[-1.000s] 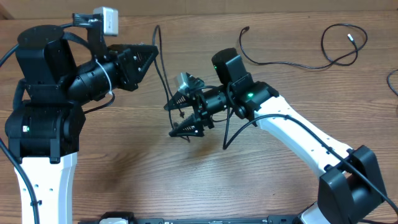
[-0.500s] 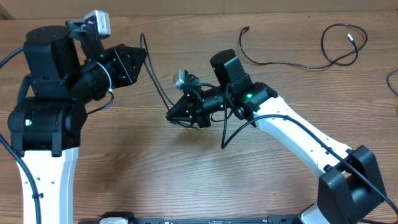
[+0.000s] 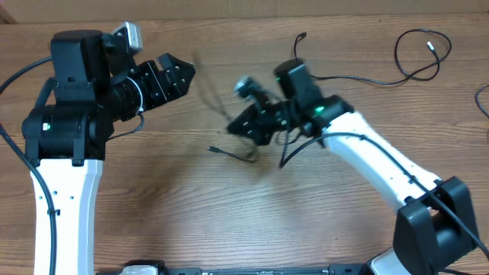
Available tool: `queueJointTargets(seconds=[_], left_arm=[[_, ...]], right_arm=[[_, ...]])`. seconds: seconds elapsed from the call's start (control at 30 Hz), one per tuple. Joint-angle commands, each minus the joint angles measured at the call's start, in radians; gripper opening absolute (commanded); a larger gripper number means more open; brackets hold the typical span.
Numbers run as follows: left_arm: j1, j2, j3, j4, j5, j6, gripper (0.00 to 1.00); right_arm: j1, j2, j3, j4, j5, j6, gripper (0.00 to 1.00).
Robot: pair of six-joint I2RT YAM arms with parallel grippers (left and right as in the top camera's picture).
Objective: Untangle cables
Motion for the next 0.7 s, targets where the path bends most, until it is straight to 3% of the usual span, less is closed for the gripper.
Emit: queueJointTargets(seconds=[0.0,0.43,0.67], left_arm=[[0.002,0.03,0.008,-0.037,-0.059,0.003,1.0],[0.002,0.129,0.008,-0.1,-0.074,0.002,1.0],[0.002,0.204,0.008,-0.101,-0.074,0.002,0.99]], right_arm=[[-0.138,-0.082,-0.001,-0.047,0.126,0.022,0.04],[-0.842,-0.282,0.083,-0.208,0.217,0.022,0.04],[-0.974,-0.275,0.03,-0.418,0.282,0.034,0.04]])
